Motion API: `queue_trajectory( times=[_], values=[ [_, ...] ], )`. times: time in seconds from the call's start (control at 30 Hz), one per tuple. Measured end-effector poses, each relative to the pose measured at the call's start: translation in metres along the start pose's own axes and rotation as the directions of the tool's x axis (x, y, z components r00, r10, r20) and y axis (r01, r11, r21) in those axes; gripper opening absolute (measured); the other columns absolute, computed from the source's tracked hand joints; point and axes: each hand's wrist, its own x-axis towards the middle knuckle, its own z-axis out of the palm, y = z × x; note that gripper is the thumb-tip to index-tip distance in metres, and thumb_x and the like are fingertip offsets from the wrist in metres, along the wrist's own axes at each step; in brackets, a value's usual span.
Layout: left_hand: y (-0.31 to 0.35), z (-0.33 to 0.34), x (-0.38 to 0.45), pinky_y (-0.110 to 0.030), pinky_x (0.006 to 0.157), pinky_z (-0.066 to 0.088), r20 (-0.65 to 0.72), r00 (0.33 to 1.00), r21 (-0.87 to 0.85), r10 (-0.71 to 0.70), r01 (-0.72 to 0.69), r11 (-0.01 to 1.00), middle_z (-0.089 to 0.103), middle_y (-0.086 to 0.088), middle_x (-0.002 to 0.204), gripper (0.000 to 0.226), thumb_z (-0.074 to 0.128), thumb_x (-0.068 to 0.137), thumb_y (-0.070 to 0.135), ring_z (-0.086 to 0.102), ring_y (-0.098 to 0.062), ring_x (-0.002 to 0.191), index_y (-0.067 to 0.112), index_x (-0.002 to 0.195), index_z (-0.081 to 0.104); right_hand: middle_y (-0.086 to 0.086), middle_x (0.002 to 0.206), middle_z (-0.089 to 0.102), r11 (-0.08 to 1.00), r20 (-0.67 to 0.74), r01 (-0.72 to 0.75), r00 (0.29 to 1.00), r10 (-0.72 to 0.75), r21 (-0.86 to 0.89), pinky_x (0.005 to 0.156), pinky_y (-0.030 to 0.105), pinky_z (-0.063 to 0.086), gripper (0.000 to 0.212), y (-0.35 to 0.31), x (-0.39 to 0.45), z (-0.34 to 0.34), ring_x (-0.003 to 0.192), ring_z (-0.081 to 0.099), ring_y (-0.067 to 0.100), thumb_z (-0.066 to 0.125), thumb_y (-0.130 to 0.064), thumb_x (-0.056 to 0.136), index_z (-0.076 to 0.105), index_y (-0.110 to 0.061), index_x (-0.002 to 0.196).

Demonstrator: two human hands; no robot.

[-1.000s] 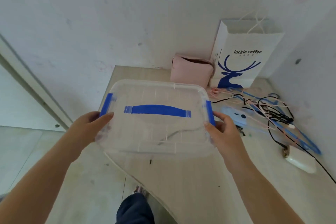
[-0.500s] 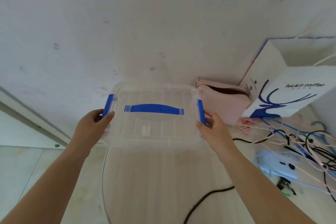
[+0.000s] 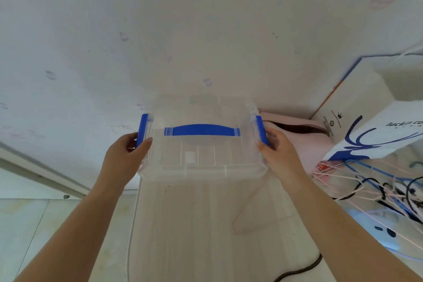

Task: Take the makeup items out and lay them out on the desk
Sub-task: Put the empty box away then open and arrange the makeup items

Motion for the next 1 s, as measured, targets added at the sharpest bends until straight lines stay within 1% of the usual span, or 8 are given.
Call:
queue_trajectory(
  times=[0.17,0.27,0.37,0.47,0.67,0.8,0.87,1.0],
  values=[
    [-0.003,0.002,0.002,-0.017,0.06,0.042,0.006,1.0,0.002,-0.013,0.013,1.0,0.065,-0.005,0.104,0.04,0.056,0.09,0.032,0.059,-0.006,0.079,0.011,0.123,0.054,-0.018,0.109,0.06,1.0,-0.006,0.014,1.0,-0.015,-0.01,0.066,0.021,0.047,0.039,0.001,-0.003,0.002,0.09,0.06,-0.002,0.062,-0.023,0.088,0.049,-0.032,0.124],
    [0.002,0.0,0.001,-0.021,0.07,0.046,0.025,1.0,0.036,-0.014,0.013,0.999,0.062,-0.006,0.116,0.048,0.057,0.09,0.032,0.06,-0.012,0.087,0.013,0.132,0.048,-0.016,0.117,0.056,0.999,-0.008,0.008,1.0,-0.008,-0.036,0.075,0.024,0.049,0.044,-0.005,-0.008,0.0,0.094,0.058,-0.002,0.06,-0.028,0.088,0.045,-0.032,0.129],
    [0.012,-0.005,-0.005,-0.033,0.092,0.043,-0.072,0.991,0.117,0.111,-0.102,0.988,0.053,-0.003,0.13,0.058,0.06,0.088,0.03,0.052,-0.016,0.113,0.018,0.141,0.038,-0.014,0.122,0.049,1.0,-0.054,0.012,0.998,-0.013,-0.025,0.09,0.03,0.047,0.052,-0.014,-0.02,-0.006,0.106,0.054,0.006,0.06,-0.032,0.088,0.04,-0.031,0.135],
    [0.034,-0.002,-0.026,-0.025,0.088,0.041,-0.111,0.952,0.092,0.286,-0.277,0.956,0.058,0.006,0.12,0.04,0.058,0.089,0.03,0.053,-0.007,0.104,0.025,0.128,0.052,-0.011,0.124,0.05,0.997,-0.084,0.073,0.994,-0.071,0.014,0.081,0.017,0.042,0.046,-0.018,-0.042,-0.02,0.106,0.052,0.002,0.058,-0.026,0.09,0.043,-0.028,0.133],
    [0.09,0.046,-0.109,-0.001,0.068,0.042,0.243,0.859,-0.175,0.45,-0.418,0.892,0.066,0.019,0.093,0.022,0.06,0.088,0.022,0.061,0.01,0.083,0.042,0.097,0.06,-0.008,0.117,0.057,0.98,-0.254,0.153,0.96,-0.117,0.128,0.085,0.018,0.043,0.031,0.001,-0.117,-0.074,0.099,0.055,-0.005,0.058,-0.016,0.09,0.052,-0.029,0.118],
    [0.102,0.084,-0.166,-0.002,0.068,0.044,0.44,0.758,-0.274,0.481,-0.397,0.876,0.069,0.012,0.092,0.023,0.063,0.087,0.016,0.062,0.007,0.078,0.037,0.095,0.061,-0.016,0.111,0.06,0.98,-0.357,0.136,0.931,-0.076,0.145,0.086,0.017,0.044,0.026,0.023,-0.176,-0.112,0.093,0.056,-0.01,0.057,-0.017,0.09,0.055,-0.035,0.11],
    [0.107,0.113,-0.219,-0.003,0.068,0.045,0.563,0.661,-0.317,0.496,-0.382,0.868,0.069,0.01,0.092,0.022,0.063,0.087,0.013,0.062,0.007,0.076,0.033,0.097,0.063,-0.014,0.113,0.06,0.978,-0.47,0.126,0.882,-0.033,0.168,0.083,0.013,0.043,0.027,0.049,-0.233,-0.15,0.095,0.057,-0.009,0.058,-0.017,0.09,0.055,-0.034,0.111],
    [0.107,0.153,-0.317,-0.016,0.075,0.049,0.691,0.517,-0.388,0.505,-0.324,0.863,0.07,0.003,0.093,0.022,0.062,0.087,0.009,0.064,-0.005,0.079,0.027,0.1,0.065,-0.011,0.112,0.06,0.975,-0.629,0.091,0.776,0.058,0.202,0.09,0.026,0.046,0.028,0.102,-0.34,-0.2,0.091,0.058,-0.001,0.058,-0.015,0.09,0.056,-0.027,0.115]
  ],
)
